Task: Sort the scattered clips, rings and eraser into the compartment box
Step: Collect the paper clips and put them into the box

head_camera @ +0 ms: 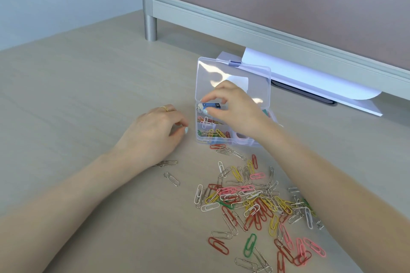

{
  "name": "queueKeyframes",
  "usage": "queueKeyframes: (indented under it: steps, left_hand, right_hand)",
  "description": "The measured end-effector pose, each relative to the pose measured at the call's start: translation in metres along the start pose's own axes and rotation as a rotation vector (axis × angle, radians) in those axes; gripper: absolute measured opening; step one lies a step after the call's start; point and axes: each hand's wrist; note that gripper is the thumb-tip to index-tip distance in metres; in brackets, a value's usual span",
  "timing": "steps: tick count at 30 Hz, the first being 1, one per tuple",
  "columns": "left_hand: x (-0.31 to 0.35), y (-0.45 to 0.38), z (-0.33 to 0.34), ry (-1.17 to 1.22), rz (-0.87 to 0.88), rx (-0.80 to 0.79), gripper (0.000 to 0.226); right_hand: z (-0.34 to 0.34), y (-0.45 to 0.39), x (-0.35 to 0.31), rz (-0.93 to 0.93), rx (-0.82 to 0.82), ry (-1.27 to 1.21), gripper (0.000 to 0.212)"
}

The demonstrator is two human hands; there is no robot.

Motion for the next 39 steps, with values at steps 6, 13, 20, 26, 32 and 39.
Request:
queueKeyframes:
  steps: [6,13,20,26,32,39]
  left_hand:
    - [0.001,0.0,-0.001,-0.006,-0.001,0.011,0.012]
    - [0.003,0.0,-0.003,-0.014,-0.004,0.017,0.012]
    - [0.005,0.001,-0.006,-0.034,-0.009,0.0,0.012]
    - [0.014,0.009,-0.027,-0.248,-0.094,-0.178,0.03]
    - [0.022,0.041,-0.03,-0.528,-0.041,-0.634,0.084]
    - [0.047,0.066,0.018,-0.428,0.206,-0.586,0.083]
  right_hand:
    - [0.008,-0.009,-0.004,-0.068,-0.005,0.121,0.014]
    - [0.011,-0.01,-0.007,-0.147,0.004,0.232,0.007]
    - [0.004,-0.004,-0.009,-0.016,0.156,-0.013,0.01]
    - [0.001,0.025,-0.005,0.151,0.149,-0.115,0.012]
    - [-0.011,0.064,0.0,0.192,0.204,-0.079,0.014]
    - [-0.017,0.13,-0.003,0.058,-0.054,-0.014,0.021]
Point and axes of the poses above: each hand's wrist, its own y-axis away from the middle knuckle, its own z-axis out of the palm, x = y × z, and after that the axes turned 5 degrees about -z, right-handed
